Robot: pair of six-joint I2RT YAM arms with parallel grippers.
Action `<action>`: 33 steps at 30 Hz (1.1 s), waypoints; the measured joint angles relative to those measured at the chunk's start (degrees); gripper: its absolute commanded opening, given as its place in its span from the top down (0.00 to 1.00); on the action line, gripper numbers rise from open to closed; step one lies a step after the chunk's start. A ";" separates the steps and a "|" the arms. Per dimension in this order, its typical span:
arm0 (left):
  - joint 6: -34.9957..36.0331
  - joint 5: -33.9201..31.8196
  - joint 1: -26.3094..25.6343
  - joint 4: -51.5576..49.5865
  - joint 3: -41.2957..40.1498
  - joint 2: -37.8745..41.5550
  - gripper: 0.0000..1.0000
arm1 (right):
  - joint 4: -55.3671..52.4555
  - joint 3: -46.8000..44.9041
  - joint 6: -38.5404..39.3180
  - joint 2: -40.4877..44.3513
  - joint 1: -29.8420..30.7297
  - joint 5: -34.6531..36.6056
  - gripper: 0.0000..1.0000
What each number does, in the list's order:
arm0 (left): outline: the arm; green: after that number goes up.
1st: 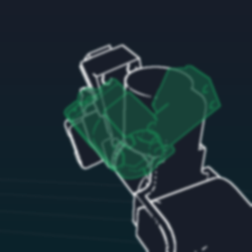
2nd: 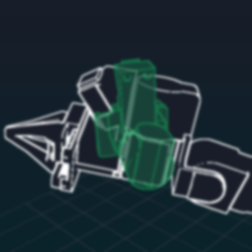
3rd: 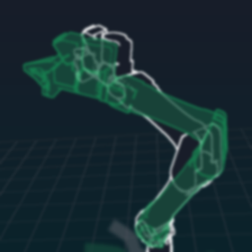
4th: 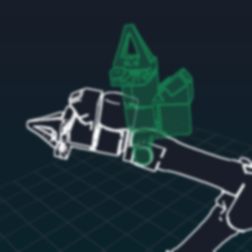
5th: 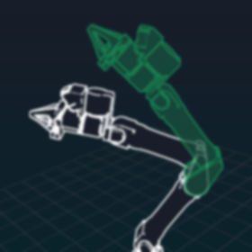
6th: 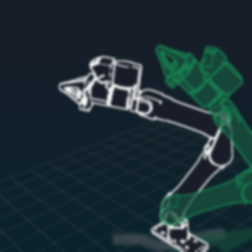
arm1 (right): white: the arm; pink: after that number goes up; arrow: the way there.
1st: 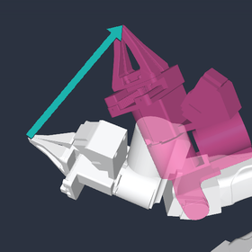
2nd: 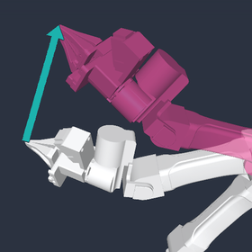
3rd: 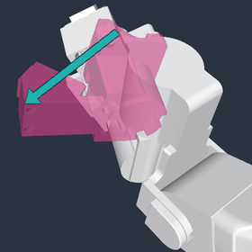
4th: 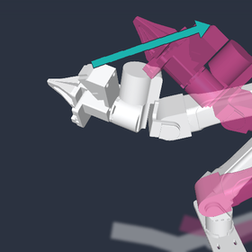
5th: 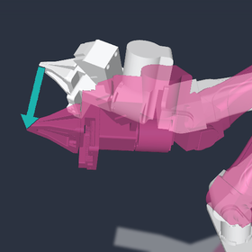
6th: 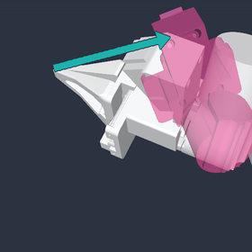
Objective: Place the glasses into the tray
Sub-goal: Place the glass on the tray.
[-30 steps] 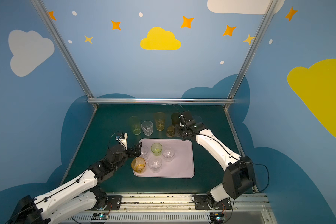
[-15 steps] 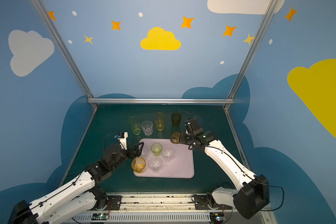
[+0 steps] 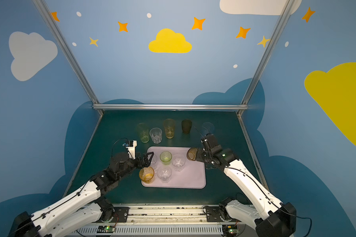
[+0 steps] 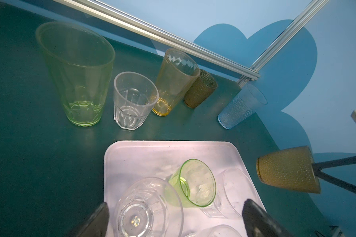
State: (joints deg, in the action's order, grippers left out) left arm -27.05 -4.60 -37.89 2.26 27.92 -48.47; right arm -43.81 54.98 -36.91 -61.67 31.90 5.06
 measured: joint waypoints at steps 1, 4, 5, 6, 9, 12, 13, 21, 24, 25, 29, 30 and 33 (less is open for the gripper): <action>-0.07 -0.20 0.02 -0.13 0.00 0.70 0.00 | -0.13 -0.55 -0.37 0.39 0.17 0.00 1.00; -0.39 -0.79 0.00 -0.31 -0.02 3.13 0.00 | -0.20 -2.03 -1.49 1.51 0.94 -0.13 1.00; -0.46 -0.98 0.02 -0.33 -0.02 3.85 0.00 | -0.20 -2.43 -1.86 1.75 1.25 -0.13 1.00; -0.48 -1.14 0.00 -0.33 -0.02 4.33 0.00 | -0.20 -2.67 -2.16 1.84 1.51 -0.13 1.00; -0.66 -1.57 0.00 -0.37 -0.02 5.16 0.00 | -0.17 -3.48 -3.21 1.86 2.51 -0.13 1.00; -0.68 -1.99 0.00 -0.44 -0.07 5.11 0.00 | -0.22 -4.61 -3.85 1.86 3.45 0.00 1.00; -0.70 -2.10 0.02 -0.48 -0.07 5.07 0.00 | -0.28 -5.03 -4.24 1.86 3.76 0.07 1.00; -0.94 -2.47 0.00 -1.49 -0.09 4.85 0.00 | -1.07 -7.76 -5.62 1.86 4.79 1.33 1.00; -1.09 -2.78 0.02 -1.73 -0.24 4.94 0.00 | -1.07 -8.72 -6.21 1.86 5.07 1.46 1.00; -1.11 -2.84 0.02 -1.73 -0.39 5.01 0.00 | -1.07 -8.98 -6.38 1.86 5.25 1.44 1.00; -1.20 -3.28 0.02 -1.84 -0.57 5.07 0.00 | -1.29 -9.35 -6.91 1.86 6.03 1.49 1.00; -1.27 -3.39 0.02 -1.81 -0.57 5.07 0.00 | -1.29 -9.35 -7.02 1.86 6.29 1.51 1.00; -1.31 -3.56 0.02 -1.84 -0.57 4.90 0.00 | -1.29 -9.35 -7.41 1.73 7.15 1.44 1.00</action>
State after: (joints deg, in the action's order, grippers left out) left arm -28.36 -8.16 -37.87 0.43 27.35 -43.57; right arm -45.10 45.63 -44.31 -59.94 39.05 6.50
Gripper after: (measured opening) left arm 0.996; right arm 0.048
